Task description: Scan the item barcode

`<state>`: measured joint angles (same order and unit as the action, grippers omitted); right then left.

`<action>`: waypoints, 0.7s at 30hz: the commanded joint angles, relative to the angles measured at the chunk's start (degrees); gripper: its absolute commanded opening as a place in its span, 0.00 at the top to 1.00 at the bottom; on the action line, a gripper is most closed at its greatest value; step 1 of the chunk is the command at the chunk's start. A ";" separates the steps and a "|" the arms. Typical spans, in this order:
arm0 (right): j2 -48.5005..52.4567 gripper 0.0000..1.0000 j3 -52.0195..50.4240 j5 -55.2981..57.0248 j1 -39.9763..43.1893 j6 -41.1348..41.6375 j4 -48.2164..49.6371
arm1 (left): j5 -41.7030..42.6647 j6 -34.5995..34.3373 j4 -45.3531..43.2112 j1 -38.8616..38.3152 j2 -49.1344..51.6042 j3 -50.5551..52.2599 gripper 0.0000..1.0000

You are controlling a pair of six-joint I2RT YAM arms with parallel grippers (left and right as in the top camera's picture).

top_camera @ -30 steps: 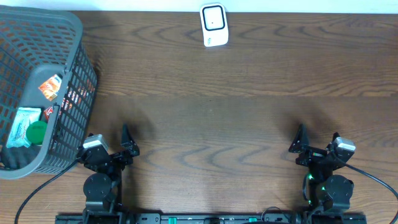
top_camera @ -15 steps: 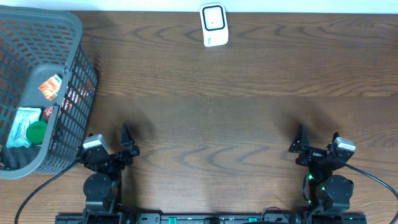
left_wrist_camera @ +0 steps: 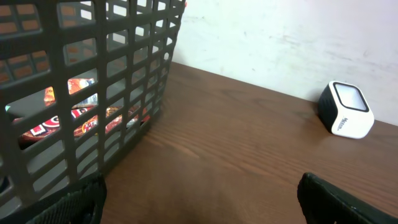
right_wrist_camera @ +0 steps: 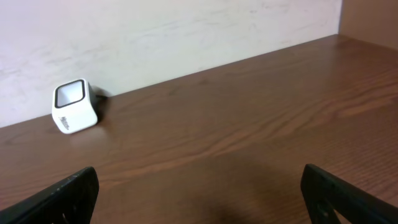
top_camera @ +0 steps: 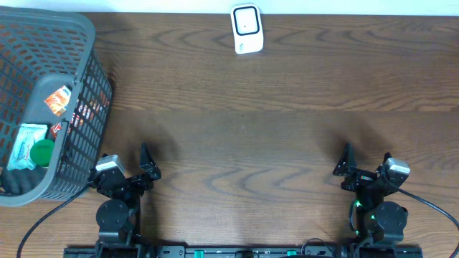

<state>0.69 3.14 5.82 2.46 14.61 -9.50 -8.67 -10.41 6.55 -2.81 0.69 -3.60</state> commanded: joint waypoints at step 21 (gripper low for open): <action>-0.26 0.01 -0.35 0.28 0.46 -0.11 0.09 | 3.76 1.05 -0.63 -0.17 -0.46 1.75 0.02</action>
<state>0.69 3.11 5.82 2.46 14.61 -9.50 -8.51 -10.44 5.82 -2.81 0.69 -3.38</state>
